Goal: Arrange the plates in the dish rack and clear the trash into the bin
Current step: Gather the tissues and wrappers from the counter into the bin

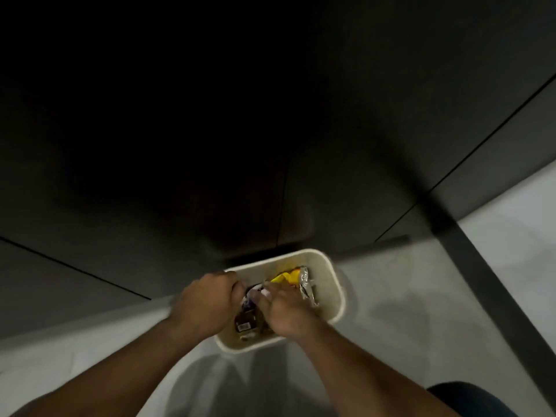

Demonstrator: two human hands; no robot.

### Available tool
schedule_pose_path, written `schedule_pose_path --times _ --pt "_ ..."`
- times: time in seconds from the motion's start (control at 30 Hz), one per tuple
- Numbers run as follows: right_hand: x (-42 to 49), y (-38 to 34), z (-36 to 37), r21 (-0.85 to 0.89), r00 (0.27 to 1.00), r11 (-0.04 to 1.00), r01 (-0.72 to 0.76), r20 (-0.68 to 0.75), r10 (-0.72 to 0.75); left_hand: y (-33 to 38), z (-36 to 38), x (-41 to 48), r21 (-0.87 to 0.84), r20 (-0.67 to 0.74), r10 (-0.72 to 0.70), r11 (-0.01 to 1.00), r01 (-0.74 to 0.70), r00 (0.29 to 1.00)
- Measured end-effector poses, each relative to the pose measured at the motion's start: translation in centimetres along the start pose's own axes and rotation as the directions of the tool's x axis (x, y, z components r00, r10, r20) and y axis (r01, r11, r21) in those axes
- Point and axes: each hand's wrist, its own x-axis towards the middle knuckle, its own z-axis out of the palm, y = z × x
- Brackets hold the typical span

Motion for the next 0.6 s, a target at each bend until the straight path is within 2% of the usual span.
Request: schedule_pose_path --times 0.03,0.1,0.27,0.33,0.37,0.43,0.47,0.6 --pt "0.2 0.4 -0.5 -0.075 0.998 0.997 0.001 0.07 0.004 0.1 0.7 0.3 0.015 0.003 -0.003 1.0 0.003 1.0" --pt "0.2 0.8 -2.0 -0.187 0.992 0.98 0.06 0.118 -0.038 0.3 1.7 0.7 0.051 0.01 0.0 0.999 -0.001 1.0" --pt "-0.8 2.2 -7.1 -0.028 0.997 0.998 0.057 -0.051 -0.058 1.3 4.1 3.0 0.15 -0.004 0.093 0.984 -0.091 0.996" --pt "-1.9 2.7 -8.9 -0.005 0.995 0.997 0.074 -0.067 -0.074 1.5 5.7 3.7 0.161 0.097 0.117 0.978 -0.132 0.988" --pt "-2.4 2.9 -9.5 0.006 0.994 0.996 0.086 -0.074 -0.085 1.7 6.5 3.8 0.135 0.195 0.123 0.979 -0.151 0.973" --pt "-3.3 3.1 -10.6 0.014 0.99 0.994 0.107 -0.093 -0.106 1.8 7.8 3.6 0.108 0.364 0.157 0.972 -0.209 0.918" --pt "-3.6 3.2 -11.0 0.013 0.989 0.994 0.111 -0.099 -0.109 1.9 8.0 3.8 0.113 0.392 0.179 0.964 -0.24 0.902" --pt "-5.2 2.9 -13.2 0.045 0.988 0.993 0.11 -0.11 -0.105 3.1 4.6 4.1 0.117 0.232 0.208 0.964 -0.239 0.95"
